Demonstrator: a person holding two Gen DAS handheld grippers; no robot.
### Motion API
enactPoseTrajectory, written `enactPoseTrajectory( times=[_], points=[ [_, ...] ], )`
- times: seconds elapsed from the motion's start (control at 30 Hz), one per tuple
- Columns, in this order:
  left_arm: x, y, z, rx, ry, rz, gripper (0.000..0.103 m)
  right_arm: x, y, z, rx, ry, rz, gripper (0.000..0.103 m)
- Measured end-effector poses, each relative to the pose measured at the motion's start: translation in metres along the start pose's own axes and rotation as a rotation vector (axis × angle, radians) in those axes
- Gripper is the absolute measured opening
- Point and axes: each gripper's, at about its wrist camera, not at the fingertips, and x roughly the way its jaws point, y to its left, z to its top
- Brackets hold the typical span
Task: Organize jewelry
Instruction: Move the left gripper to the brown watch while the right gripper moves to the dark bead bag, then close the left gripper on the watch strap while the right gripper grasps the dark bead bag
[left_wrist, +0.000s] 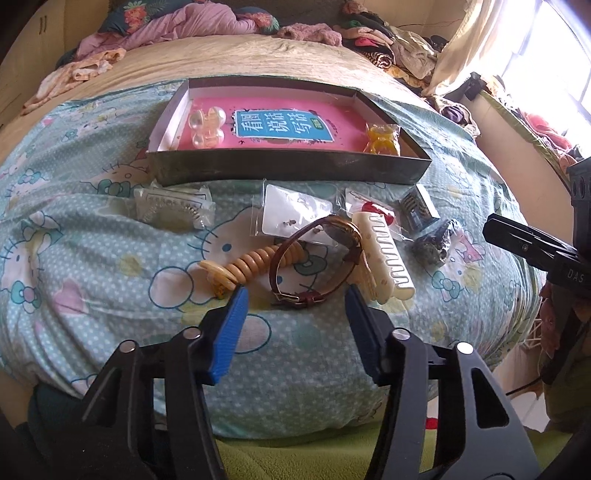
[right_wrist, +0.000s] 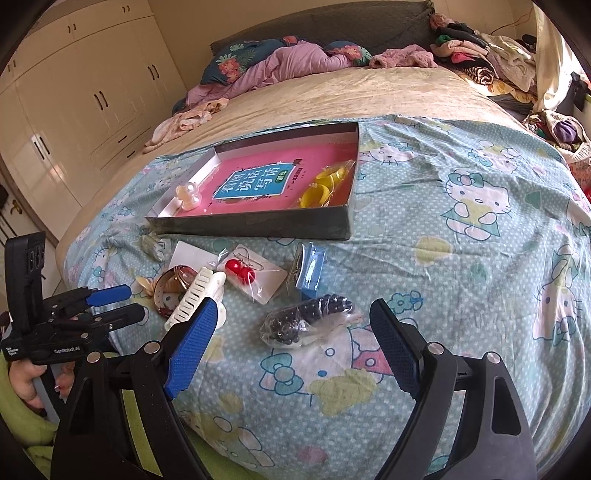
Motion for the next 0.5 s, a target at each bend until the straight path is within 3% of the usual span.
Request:
enactPoseTrajectory(
  times=[0.13,0.5],
  points=[
    [0.009,0.005,-0.002,-0.03,0.029,-0.022,0.034,0.005,-0.002,-0.005,0.009,0.015,0.006,0.083],
    [0.03,0.012,0.005,-0.086,0.068,-0.045,0.034,0.032,-0.007,-0.017,0.036,0.082,0.005,0.083]
  ],
)
